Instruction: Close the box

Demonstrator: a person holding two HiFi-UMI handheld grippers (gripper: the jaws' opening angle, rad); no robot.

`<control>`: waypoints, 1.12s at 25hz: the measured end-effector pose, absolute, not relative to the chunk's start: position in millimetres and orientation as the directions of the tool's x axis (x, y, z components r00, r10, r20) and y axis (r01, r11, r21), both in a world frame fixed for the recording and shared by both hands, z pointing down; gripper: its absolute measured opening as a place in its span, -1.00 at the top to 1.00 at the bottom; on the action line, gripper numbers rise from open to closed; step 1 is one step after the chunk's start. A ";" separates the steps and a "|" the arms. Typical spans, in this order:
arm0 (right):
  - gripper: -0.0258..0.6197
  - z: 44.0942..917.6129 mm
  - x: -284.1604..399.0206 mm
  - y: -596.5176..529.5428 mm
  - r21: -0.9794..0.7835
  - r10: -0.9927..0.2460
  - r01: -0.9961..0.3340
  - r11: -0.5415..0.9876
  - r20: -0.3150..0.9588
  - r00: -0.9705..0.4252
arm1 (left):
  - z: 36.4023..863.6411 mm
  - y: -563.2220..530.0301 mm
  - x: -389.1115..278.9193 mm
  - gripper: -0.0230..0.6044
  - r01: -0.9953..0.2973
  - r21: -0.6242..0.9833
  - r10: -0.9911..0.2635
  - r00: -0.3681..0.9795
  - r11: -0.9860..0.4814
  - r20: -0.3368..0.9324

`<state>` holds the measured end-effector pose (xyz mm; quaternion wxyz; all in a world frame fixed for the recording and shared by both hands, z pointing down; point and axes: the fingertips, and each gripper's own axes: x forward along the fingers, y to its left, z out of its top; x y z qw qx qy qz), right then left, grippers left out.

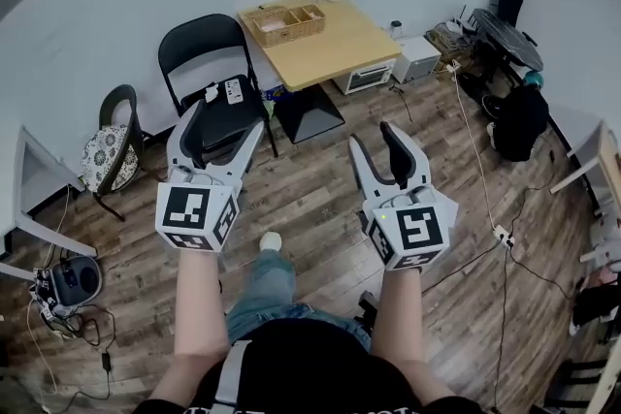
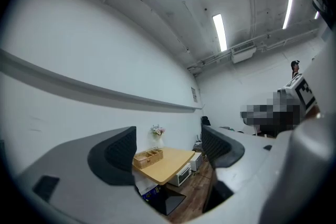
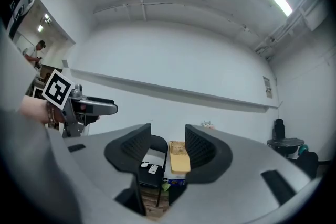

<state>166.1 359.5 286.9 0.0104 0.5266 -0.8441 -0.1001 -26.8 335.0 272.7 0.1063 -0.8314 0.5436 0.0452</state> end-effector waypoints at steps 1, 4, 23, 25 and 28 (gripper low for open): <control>0.29 286.3 165.3 348.7 0.177 -0.893 -0.889 0.423 -0.088 -0.442 | 273.6 324.7 -28.8 -0.27 -0.912 -0.114 -0.894 0.408 -0.393 -0.185; 0.29 283.6 158.7 314.4 0.158 -0.891 -0.889 0.431 -0.084 -0.446 | 274.8 290.0 -37.6 -0.27 -0.908 -0.062 -0.892 0.418 -0.413 -0.170; 0.30 278.6 51.6 42.6 0.120 -0.869 -0.867 0.484 -0.049 -0.492 | 291.5 13.6 -119.6 -0.26 -0.906 0.000 -0.900 0.419 -0.422 -0.123; 0.30 282.5 46.1 23.4 0.131 -0.873 -0.869 0.476 -0.044 -0.485 | 293.7 -6.4 -124.4 -0.26 -0.905 0.001 -0.898 0.423 -0.426 -0.120; 0.30 286.0 43.8 0.7 0.124 -0.878 -0.874 0.469 -0.038 -0.477 | 296.0 -26.7 -128.9 -0.26 -0.902 -0.003 -0.895 0.429 -0.432 -0.118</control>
